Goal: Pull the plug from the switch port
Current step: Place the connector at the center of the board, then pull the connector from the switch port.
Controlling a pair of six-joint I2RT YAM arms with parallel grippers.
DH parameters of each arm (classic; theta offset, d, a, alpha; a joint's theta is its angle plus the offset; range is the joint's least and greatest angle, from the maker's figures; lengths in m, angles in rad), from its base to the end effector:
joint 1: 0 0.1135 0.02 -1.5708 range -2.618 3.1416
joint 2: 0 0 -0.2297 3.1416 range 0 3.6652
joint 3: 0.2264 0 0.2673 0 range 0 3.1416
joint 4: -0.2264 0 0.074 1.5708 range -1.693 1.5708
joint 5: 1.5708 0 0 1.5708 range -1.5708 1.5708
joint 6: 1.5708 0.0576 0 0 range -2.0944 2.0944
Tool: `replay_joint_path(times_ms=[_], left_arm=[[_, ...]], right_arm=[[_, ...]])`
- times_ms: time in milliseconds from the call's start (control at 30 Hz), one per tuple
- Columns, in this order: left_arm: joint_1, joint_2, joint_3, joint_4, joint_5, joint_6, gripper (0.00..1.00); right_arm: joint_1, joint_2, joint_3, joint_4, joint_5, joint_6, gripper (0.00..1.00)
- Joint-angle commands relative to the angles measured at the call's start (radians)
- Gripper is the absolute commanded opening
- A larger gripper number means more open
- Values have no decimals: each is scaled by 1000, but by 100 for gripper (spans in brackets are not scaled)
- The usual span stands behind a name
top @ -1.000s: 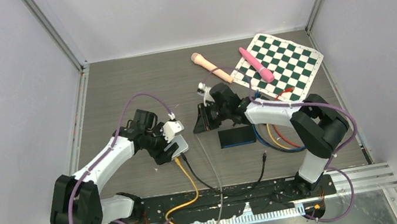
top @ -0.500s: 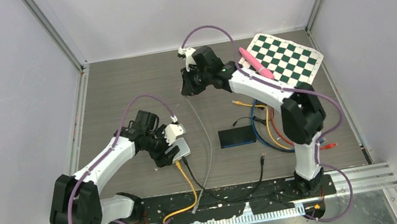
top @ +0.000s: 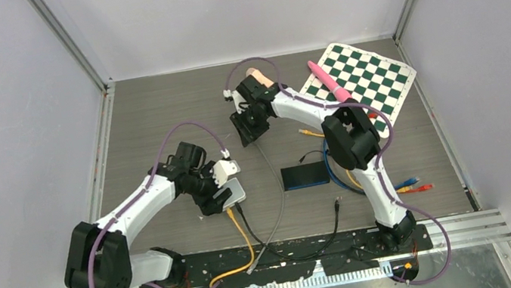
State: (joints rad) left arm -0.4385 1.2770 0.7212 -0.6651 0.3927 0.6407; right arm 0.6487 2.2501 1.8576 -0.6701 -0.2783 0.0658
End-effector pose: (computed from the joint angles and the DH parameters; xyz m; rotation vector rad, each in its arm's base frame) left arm 0.2170 -0.1261 0.1274 1.4771 2.2806 -0.4890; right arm 0.3816 0.3092 0.1350 -0.8697 2.5573 0.5993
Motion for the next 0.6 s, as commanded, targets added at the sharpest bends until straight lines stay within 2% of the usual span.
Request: replay_joint_path(times_ms=[0,167,233,400,567], left_arm=[[-5,13,15,13,19,8,2],[-5,45,22,17,12,-9,3],[-5,65,29,18,11,-17,3],[-5,121,45,23,10,-39,5],[-5,167,53,35,31,-55,6]], right_arm=[[-20,-212,-74,94,-21,58,53],[-30,-429,-429,293,-56,200,56],[-30,-533,-581,401,-71,319,56],[-27,-644,-947,752,-206,541,56],[10,-659,-1068,870,-271,630,56]])
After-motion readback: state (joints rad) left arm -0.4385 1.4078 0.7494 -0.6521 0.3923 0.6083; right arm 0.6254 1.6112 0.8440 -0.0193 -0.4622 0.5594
